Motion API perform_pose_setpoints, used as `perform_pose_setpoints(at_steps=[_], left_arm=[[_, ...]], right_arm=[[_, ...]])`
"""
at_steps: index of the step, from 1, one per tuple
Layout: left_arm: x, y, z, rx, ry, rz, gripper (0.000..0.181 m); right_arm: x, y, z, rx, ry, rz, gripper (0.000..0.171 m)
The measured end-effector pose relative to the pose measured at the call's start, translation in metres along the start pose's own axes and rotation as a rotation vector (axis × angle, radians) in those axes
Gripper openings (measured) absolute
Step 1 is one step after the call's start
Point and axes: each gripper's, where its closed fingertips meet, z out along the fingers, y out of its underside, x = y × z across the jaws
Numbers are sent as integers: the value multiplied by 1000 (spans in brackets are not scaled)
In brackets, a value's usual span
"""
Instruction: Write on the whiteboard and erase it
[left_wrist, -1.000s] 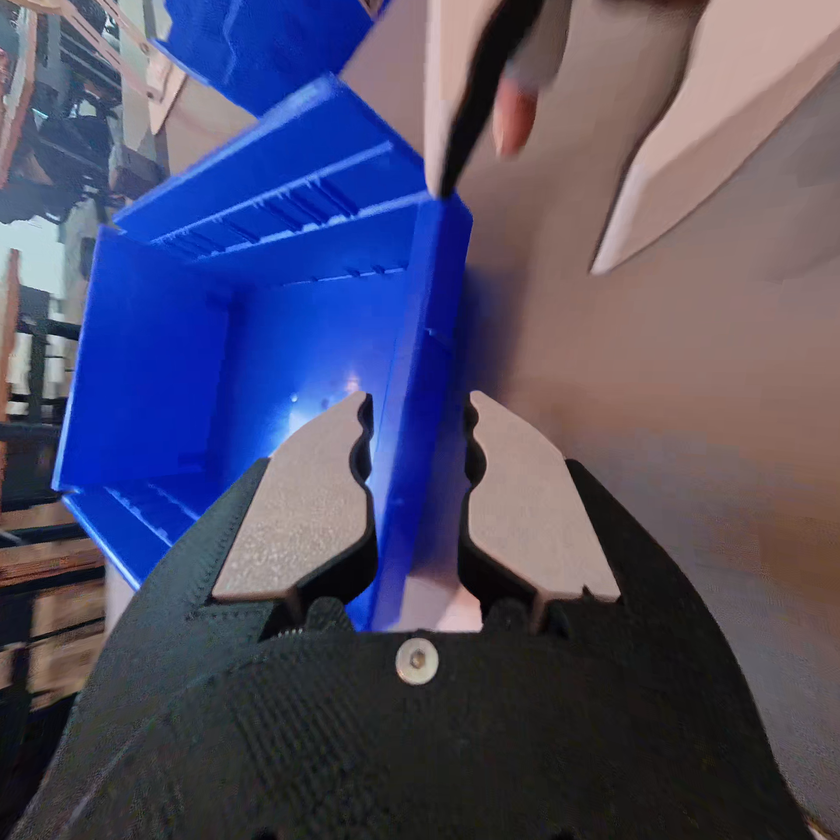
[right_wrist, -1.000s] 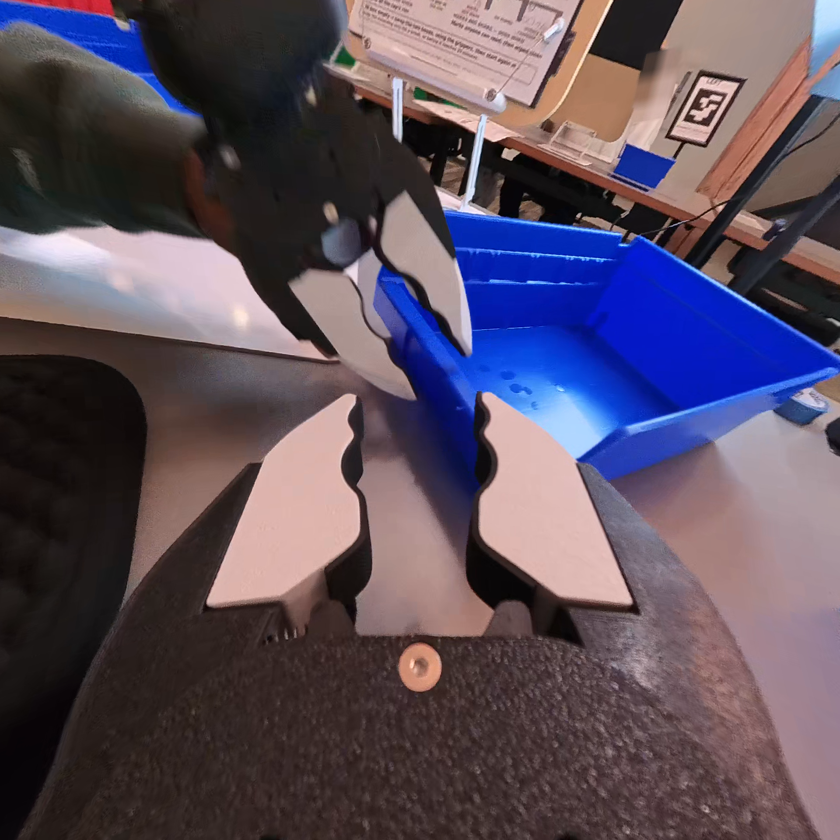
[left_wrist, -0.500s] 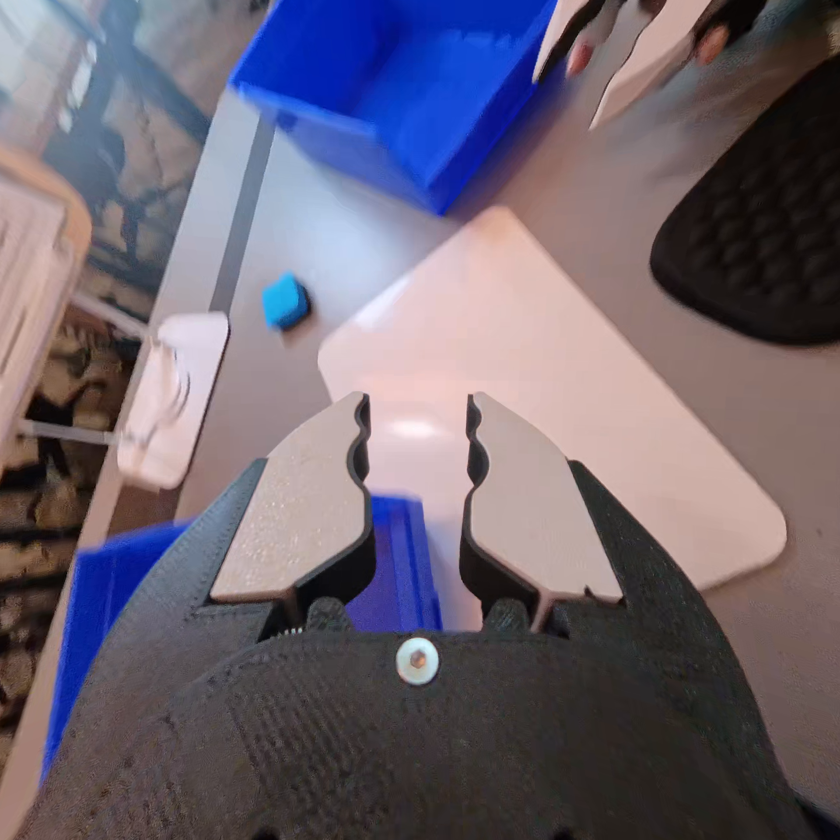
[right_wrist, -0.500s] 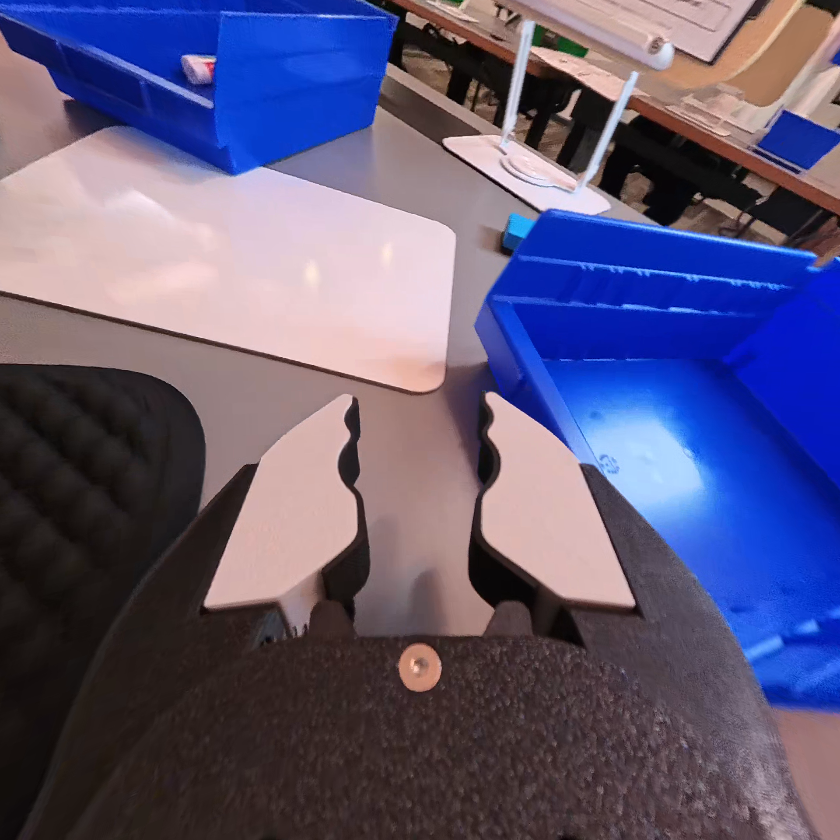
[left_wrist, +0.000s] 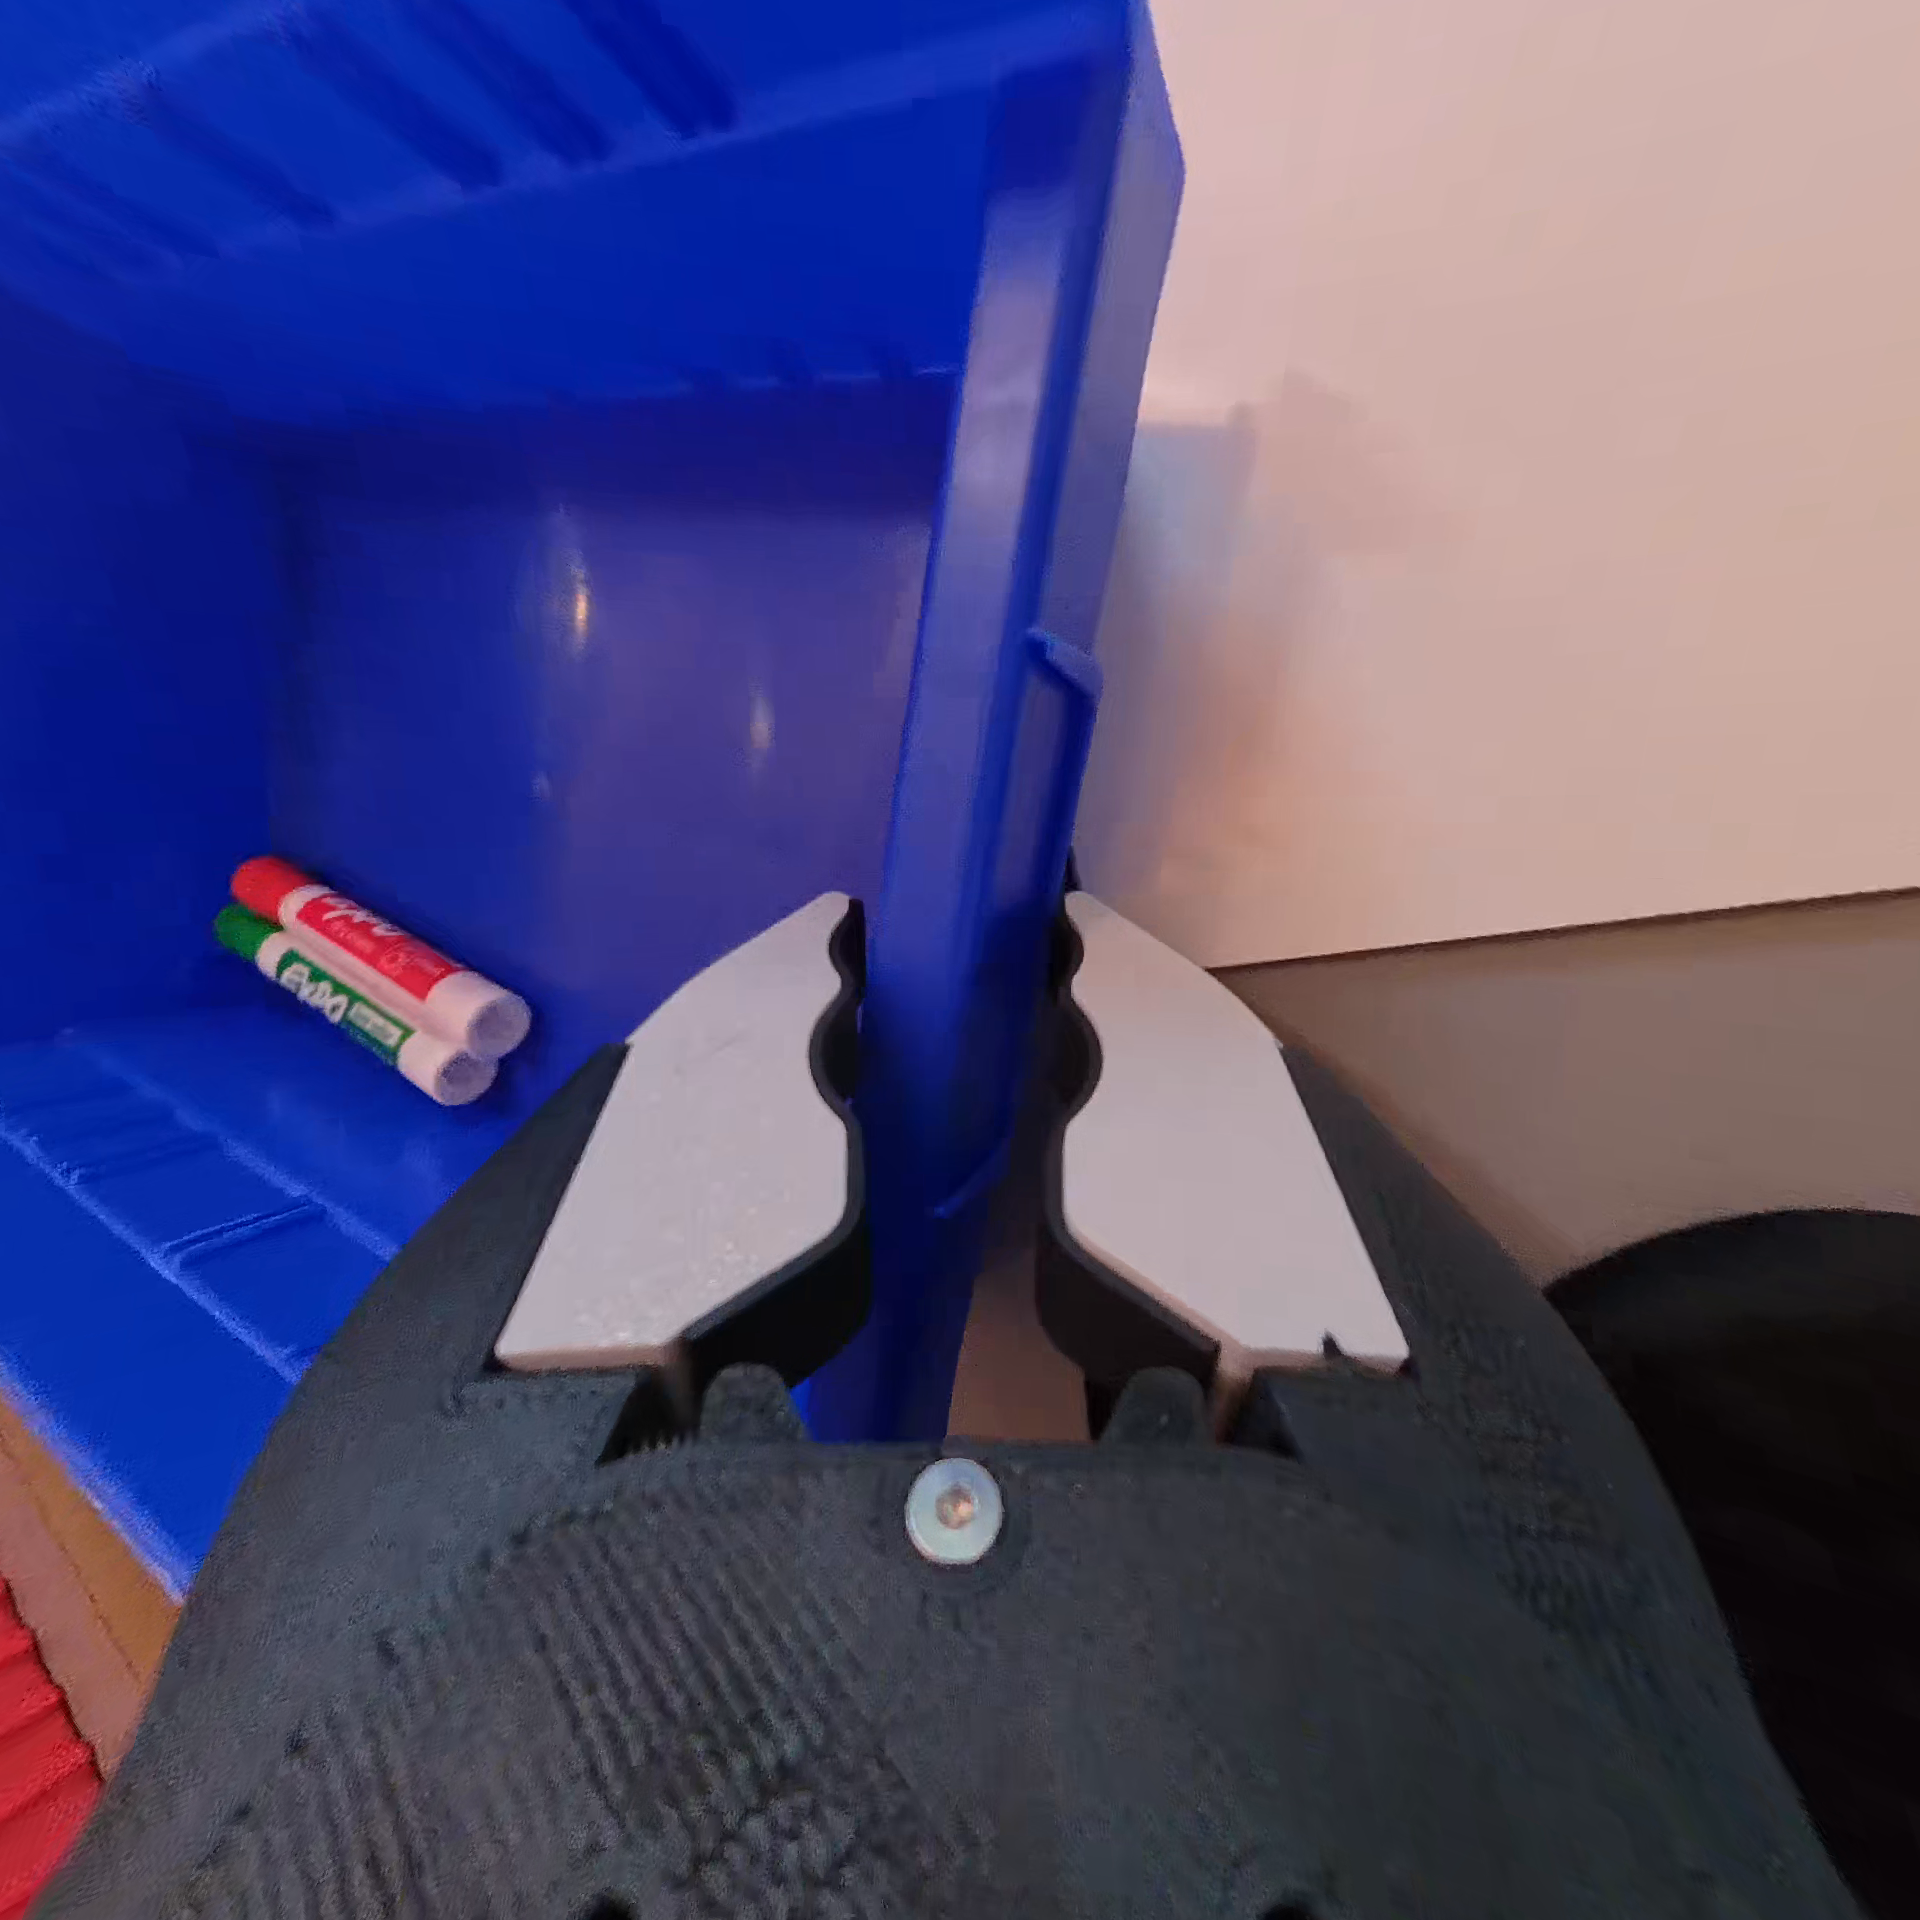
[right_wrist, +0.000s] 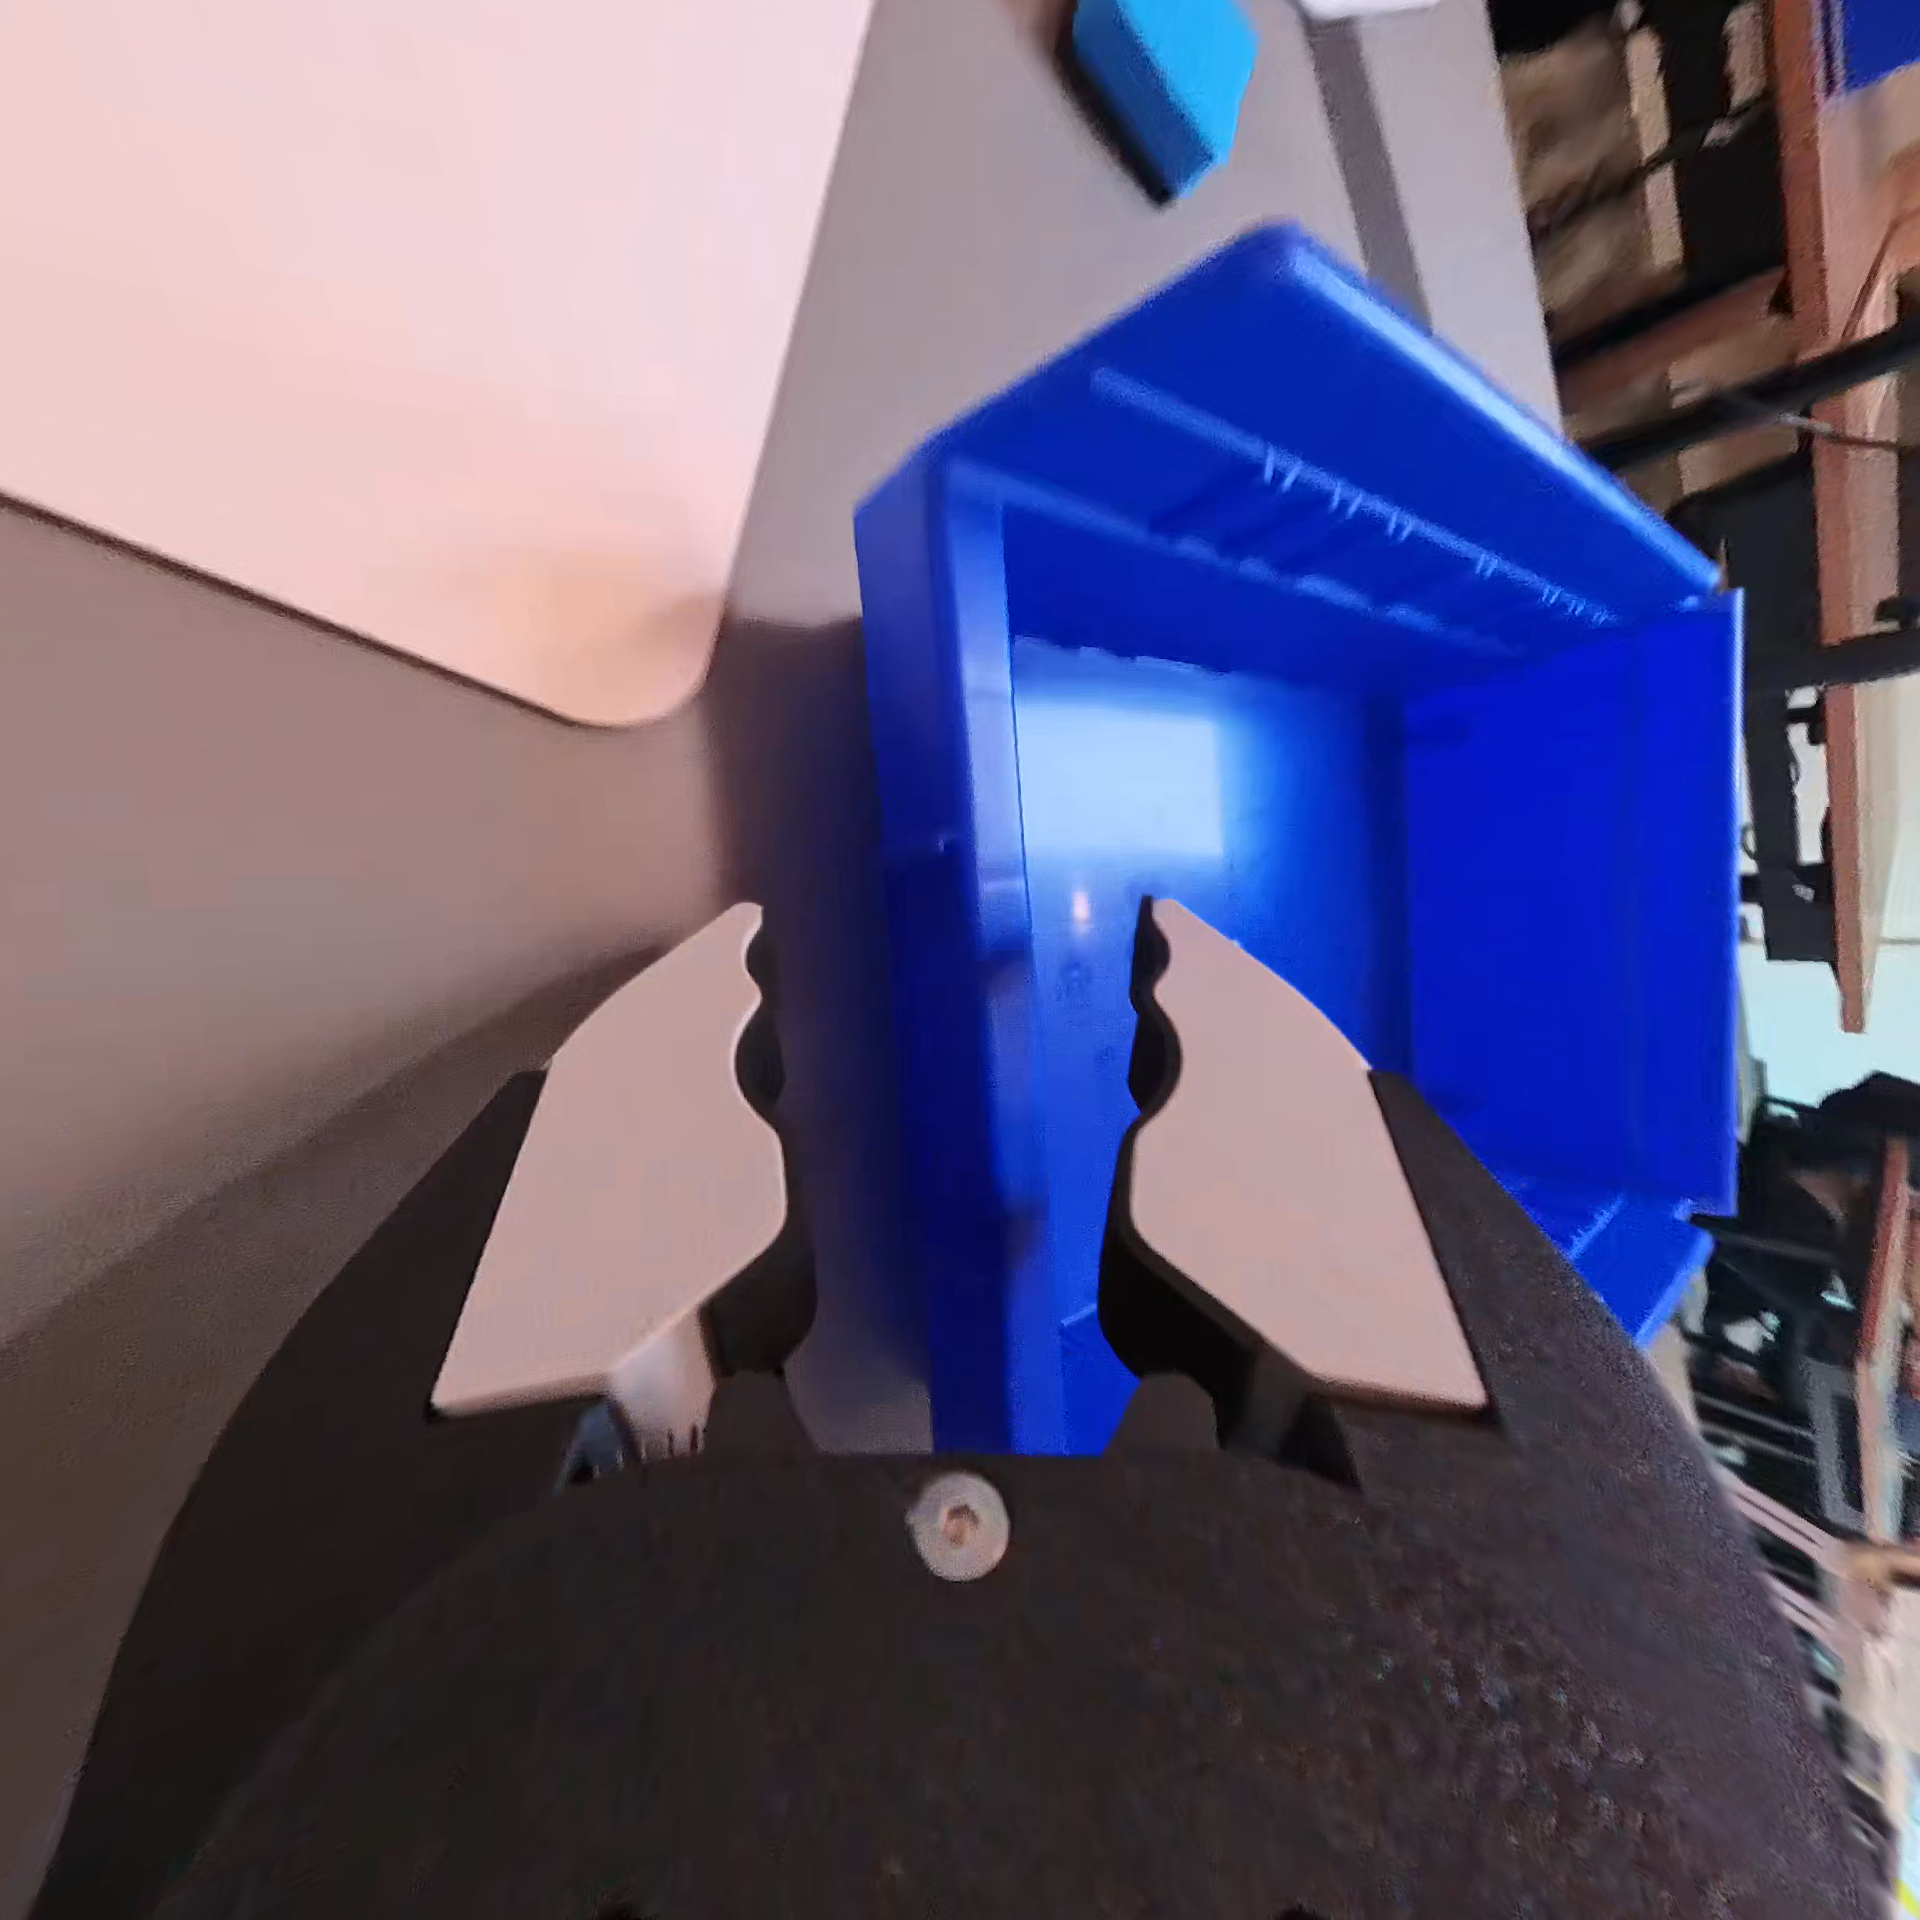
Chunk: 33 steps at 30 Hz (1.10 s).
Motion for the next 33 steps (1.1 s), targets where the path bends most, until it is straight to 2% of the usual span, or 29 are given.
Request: perform_pose_setpoints(at_steps=[5,8,16,19,21,24,26,27,29,32,33], left_arm=[[-23,17,4,-17,-90,-39,34],[-42,34,6,-38,-122,-87,34],[-100,69,19,-100,-206,-179,34],[-117,79,21,-79,-242,-187,36],[-119,72,9,28,-241,-218,39],[-101,41,-25,309,-97,-252,39],[-66,26,-39,429,147,-264,50],[-48,25,-41,429,268,-266,56],[-18,32,-33,368,397,-217,64],[24,46,-18,219,521,-106,76],[30,39,-20,248,535,-72,71]], right_arm=[[10,22,11,-116,28,-18,54],[6,18,21,-89,7,-22,33],[34,-1,57,-23,43,-20,33],[45,-6,68,-24,63,-13,33],[45,-22,64,39,77,-17,35],[26,-53,43,167,-53,59,37],[-4,-66,31,204,-310,148,47],[-19,-71,24,219,-442,185,53],[-36,-71,17,236,-603,212,58],[-53,-51,21,150,-705,205,69],[-58,-46,23,127,-722,204,69]])
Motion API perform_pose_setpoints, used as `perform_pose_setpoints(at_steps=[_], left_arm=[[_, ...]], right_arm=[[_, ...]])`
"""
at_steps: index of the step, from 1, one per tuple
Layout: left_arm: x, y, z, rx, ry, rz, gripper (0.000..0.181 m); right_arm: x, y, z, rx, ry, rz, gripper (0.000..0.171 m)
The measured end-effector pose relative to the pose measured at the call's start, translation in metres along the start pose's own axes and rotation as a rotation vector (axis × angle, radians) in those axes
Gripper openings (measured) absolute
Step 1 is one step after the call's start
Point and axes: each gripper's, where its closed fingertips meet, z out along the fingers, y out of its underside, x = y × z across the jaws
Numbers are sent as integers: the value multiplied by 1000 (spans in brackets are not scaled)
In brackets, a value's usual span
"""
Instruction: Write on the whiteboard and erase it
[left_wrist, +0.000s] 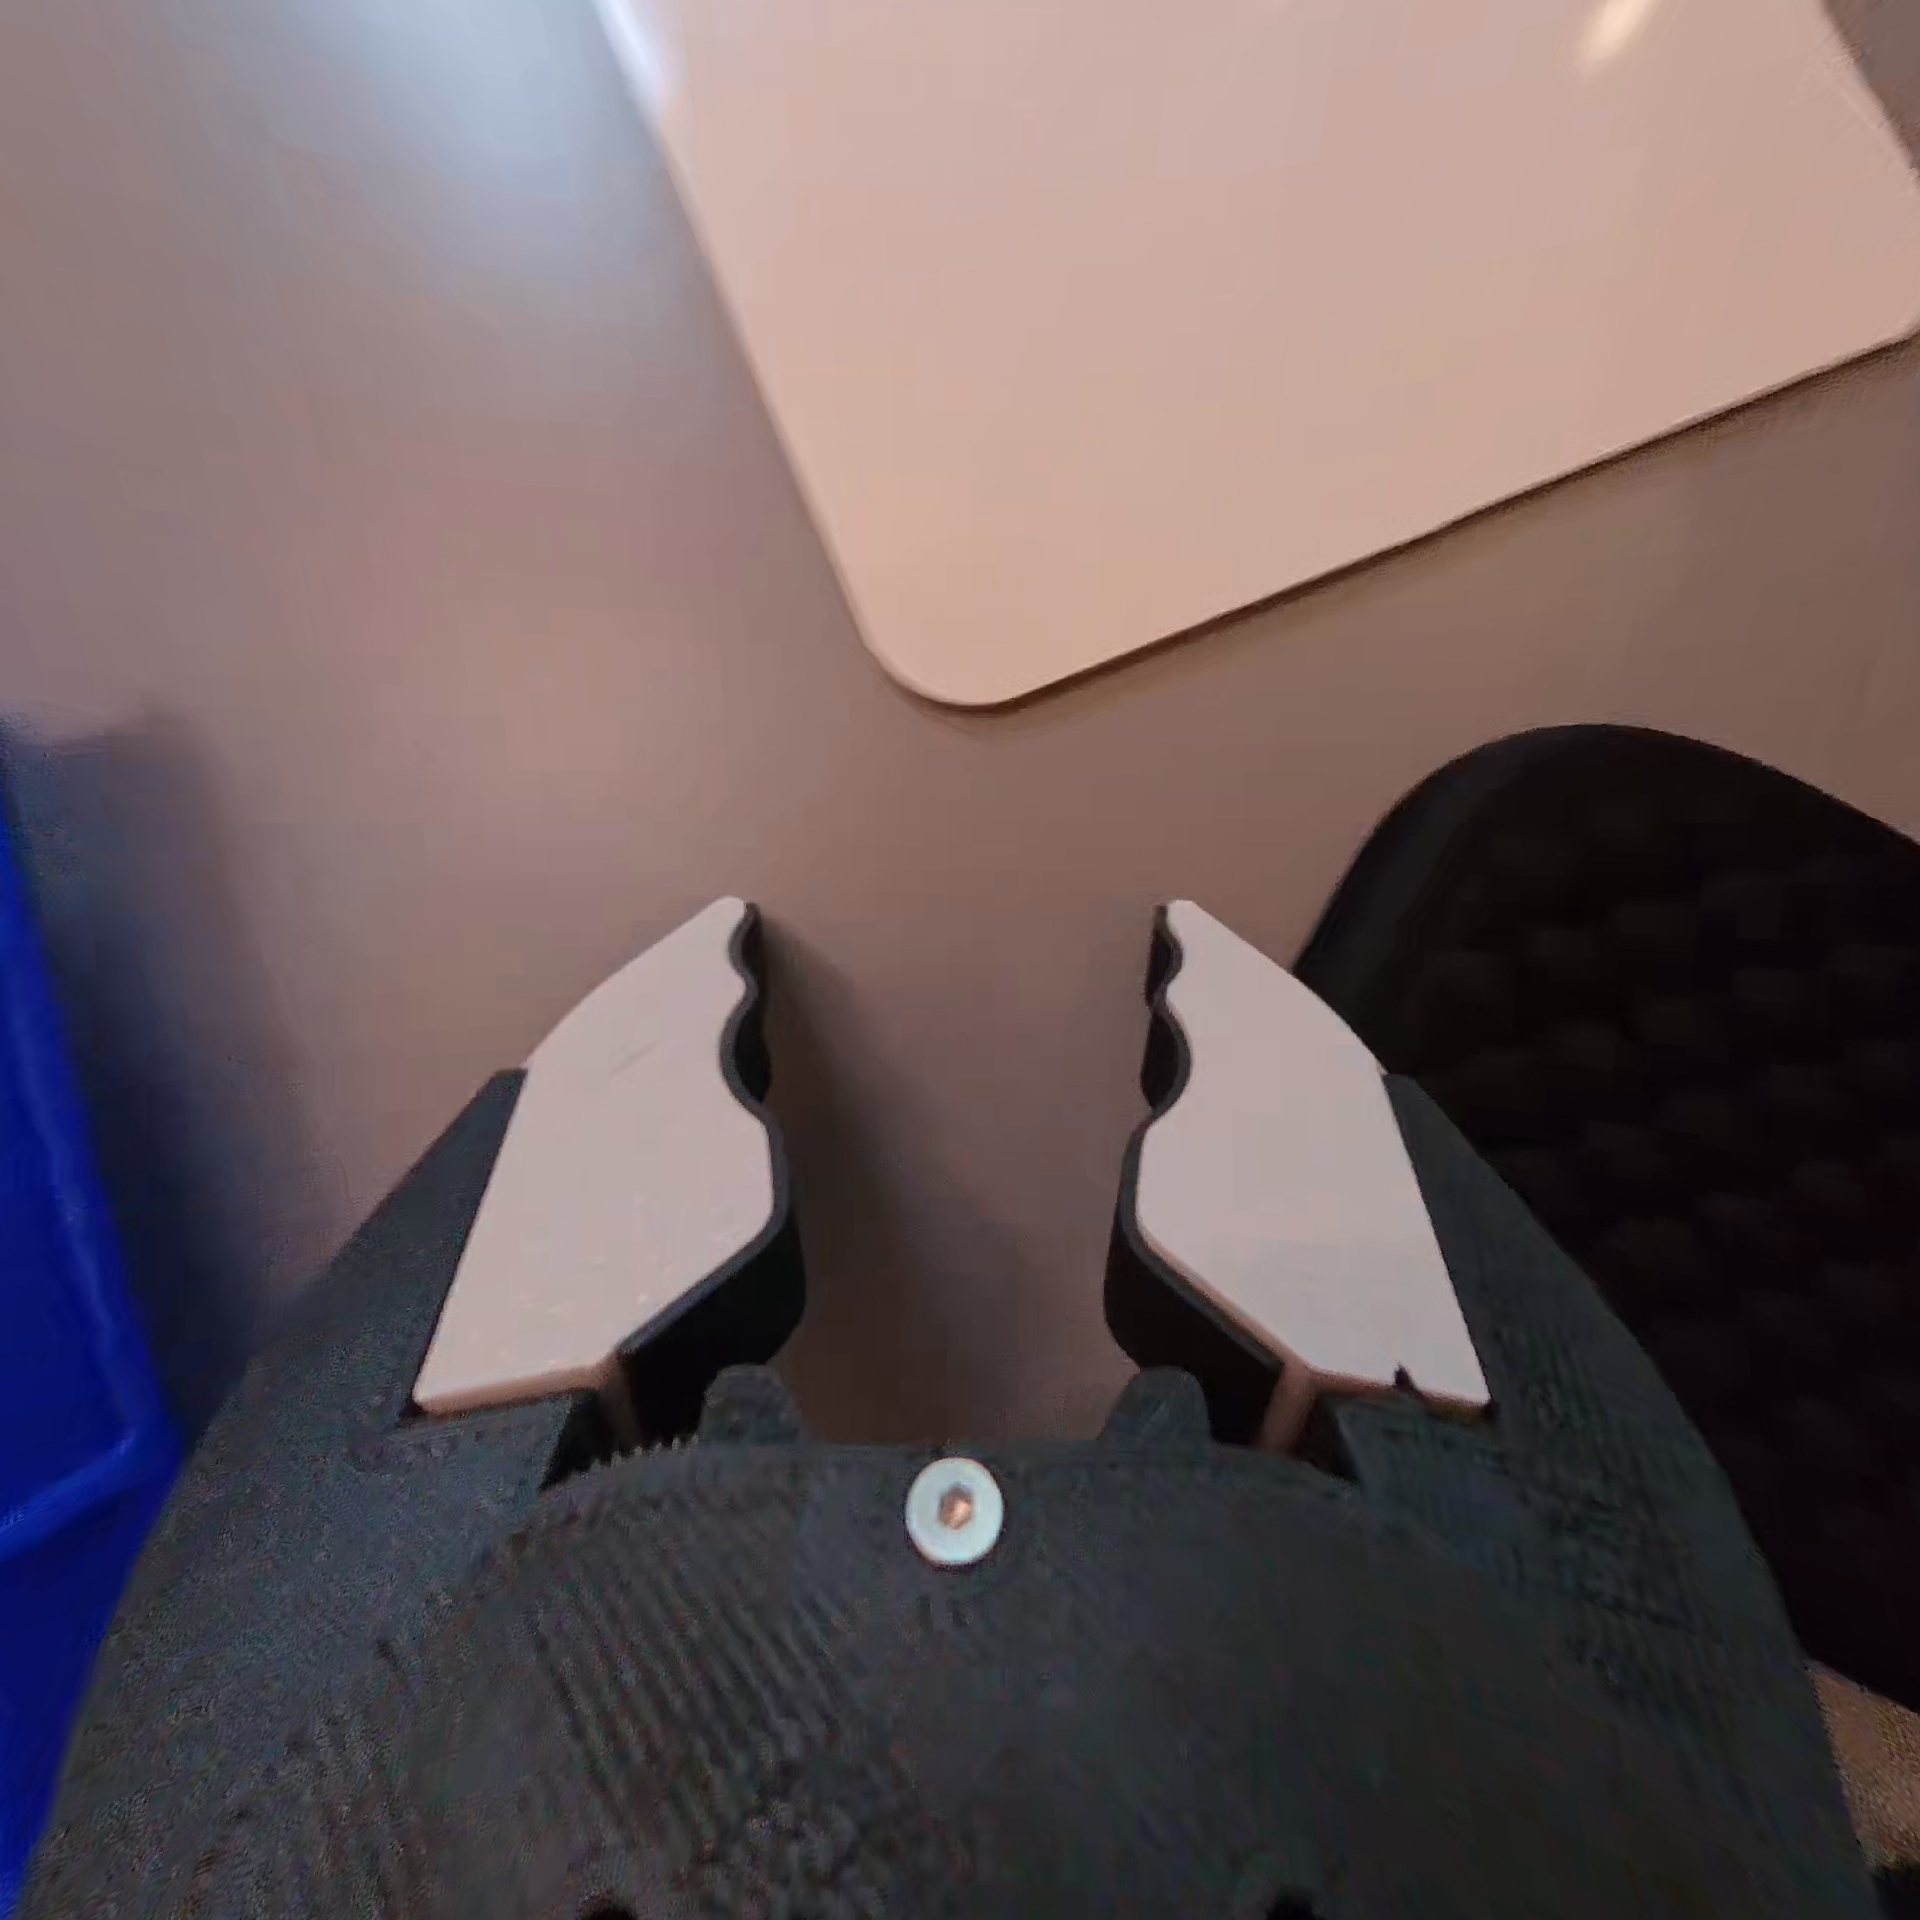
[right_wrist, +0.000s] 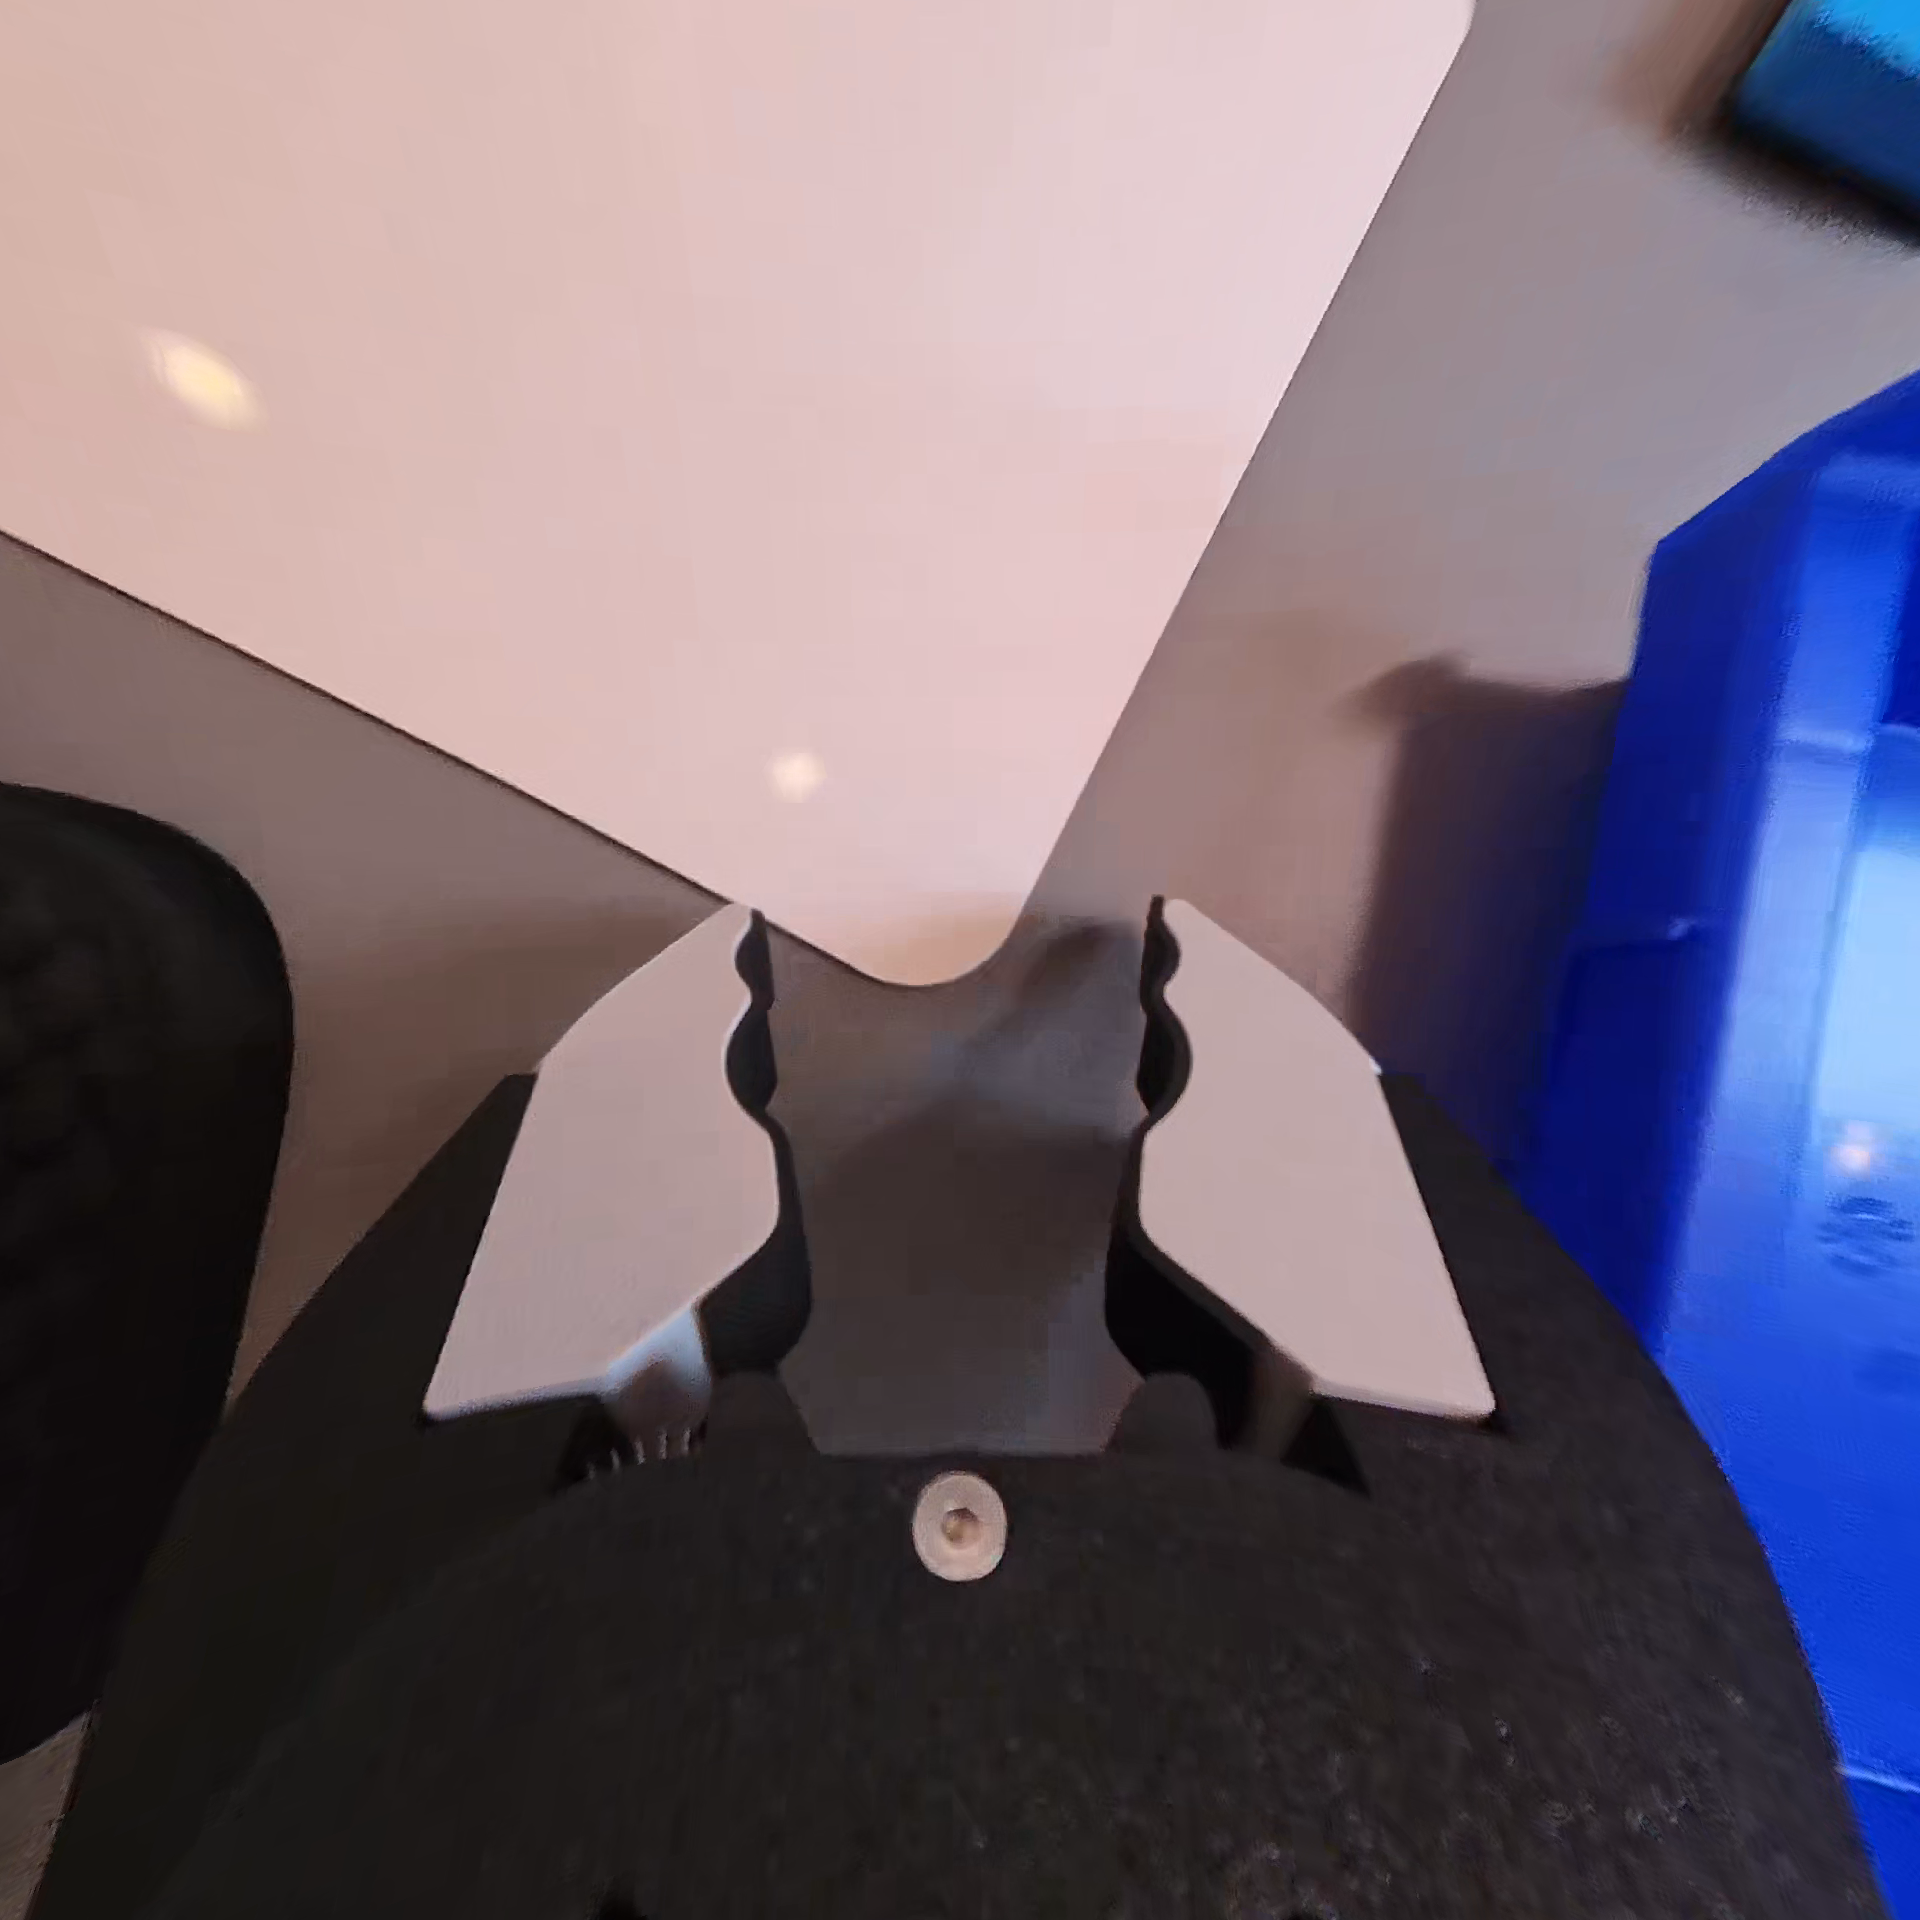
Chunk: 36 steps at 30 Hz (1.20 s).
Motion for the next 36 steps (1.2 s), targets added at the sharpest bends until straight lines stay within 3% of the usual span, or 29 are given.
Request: perform_pose_setpoints(at_steps=[6,14,22,24,27,32,36], left_arm=[[-3,-28,22,-19,19,54,58],[-20,-55,41,56,12,63,43],[-28,-71,47,84,-72,230,45],[-18,-76,43,134,-22,201,47],[-19,-91,27,275,-16,138,44],[-43,-111,-4,487,-134,50,35],[-61,-115,-21,589,-235,-11,40]], right_arm=[[-14,-2,11,-17,1,-42,54],[-21,19,-2,-42,50,-10,53],[-38,38,-13,-43,64,-11,57],[-43,34,-14,-19,65,-44,57],[-44,8,-23,121,94,-82,59],[-22,-62,-49,519,209,-104,62],[9,-101,-60,749,291,-62,59]])
